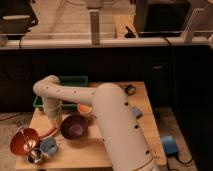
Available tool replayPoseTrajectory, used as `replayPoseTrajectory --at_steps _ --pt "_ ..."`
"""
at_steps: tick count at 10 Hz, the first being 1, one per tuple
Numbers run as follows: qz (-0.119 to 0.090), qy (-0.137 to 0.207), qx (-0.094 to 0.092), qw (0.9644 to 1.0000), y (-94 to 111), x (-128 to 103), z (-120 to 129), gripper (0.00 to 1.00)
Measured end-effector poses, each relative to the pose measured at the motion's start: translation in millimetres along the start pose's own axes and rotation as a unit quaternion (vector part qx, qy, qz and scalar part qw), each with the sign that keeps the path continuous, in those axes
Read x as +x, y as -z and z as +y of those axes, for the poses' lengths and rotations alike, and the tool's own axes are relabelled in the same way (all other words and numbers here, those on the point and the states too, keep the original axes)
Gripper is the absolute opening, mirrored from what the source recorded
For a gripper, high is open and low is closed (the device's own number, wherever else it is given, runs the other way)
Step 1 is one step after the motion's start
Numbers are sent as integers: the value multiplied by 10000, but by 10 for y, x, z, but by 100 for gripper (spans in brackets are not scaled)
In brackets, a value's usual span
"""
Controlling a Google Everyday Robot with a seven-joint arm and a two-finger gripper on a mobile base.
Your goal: Place pepper in metal cup
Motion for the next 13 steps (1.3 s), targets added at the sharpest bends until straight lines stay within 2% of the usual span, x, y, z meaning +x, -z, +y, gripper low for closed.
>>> replayPoseTrajectory --at_steps 5,6,9,11,13 --pt "221 232 364 9988 394 -65 -213 28" --pt "294 241 418 9984 466 -13 -232 28" --pt "496 183 478 9975 615 180 -117 28" --pt "509 90 544 9972 667 247 -18 28" --pt "442 173 718 9963 734 252 7 28"
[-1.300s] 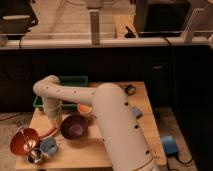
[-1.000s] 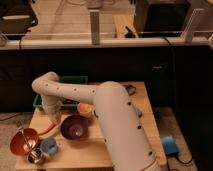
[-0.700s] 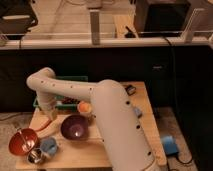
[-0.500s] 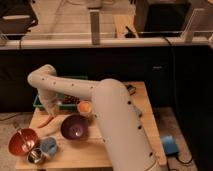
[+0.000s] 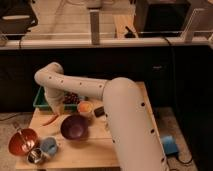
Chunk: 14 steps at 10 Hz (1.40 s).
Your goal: Place pepper in metal cup
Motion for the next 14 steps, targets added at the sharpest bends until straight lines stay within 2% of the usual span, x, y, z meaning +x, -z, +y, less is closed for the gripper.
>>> replayPoseTrajectory --at_steps 1,4,6,7,9,10,12,14 --pt "-41 111 98 9999 36 -50 -53 28" --pt "-256 608 672 9956 239 -272 -280 28" --pt "-391 1070 998 9885 377 -534 -504 28" --pt "-448 1280 1095 9847 425 -650 -600 28" --pt "-586 1617 1199 9778 480 -886 -732 28" --pt "-687 1737 1192 9751 470 -1023 -778 28" --pt "-901 1934 1132 9704 429 -1334 -825 28" --pt "-1079 2024 1090 9672 402 -1527 -820 28"
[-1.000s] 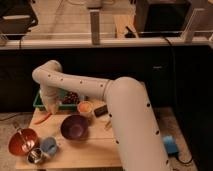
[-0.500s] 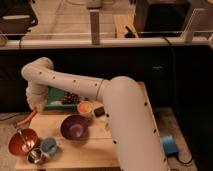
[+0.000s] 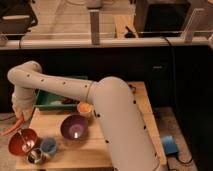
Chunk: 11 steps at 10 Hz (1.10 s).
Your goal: Place pepper in metal cup
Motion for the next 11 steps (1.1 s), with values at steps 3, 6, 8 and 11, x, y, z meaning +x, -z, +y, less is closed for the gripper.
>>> replayPoseTrajectory --at_steps 3,6,8,11 --pt "-332 14 -31 9994 -141 -324 65 28" --pt "-537 78 -147 9984 -277 -638 141 28" --pt "-616 142 -341 9974 -355 -776 199 28" --pt "-818 66 -579 9949 -398 -916 452 28"
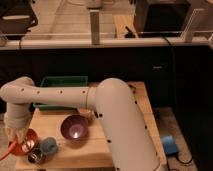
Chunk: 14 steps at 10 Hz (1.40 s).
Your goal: Place pepper in metal cup
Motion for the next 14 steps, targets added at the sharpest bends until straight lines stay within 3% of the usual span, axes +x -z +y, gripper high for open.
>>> replayPoseTrajectory --at_steps 4,8,11,14 --pt "-168 -215 -210 9994 -98 -260 268 28" --pt "-285 -371 -382 9982 -136 -327 392 28" --pt "-320 -410 -610 9968 -235 -374 438 28" --pt "-330 -611 -943 9931 -416 -410 602 28"
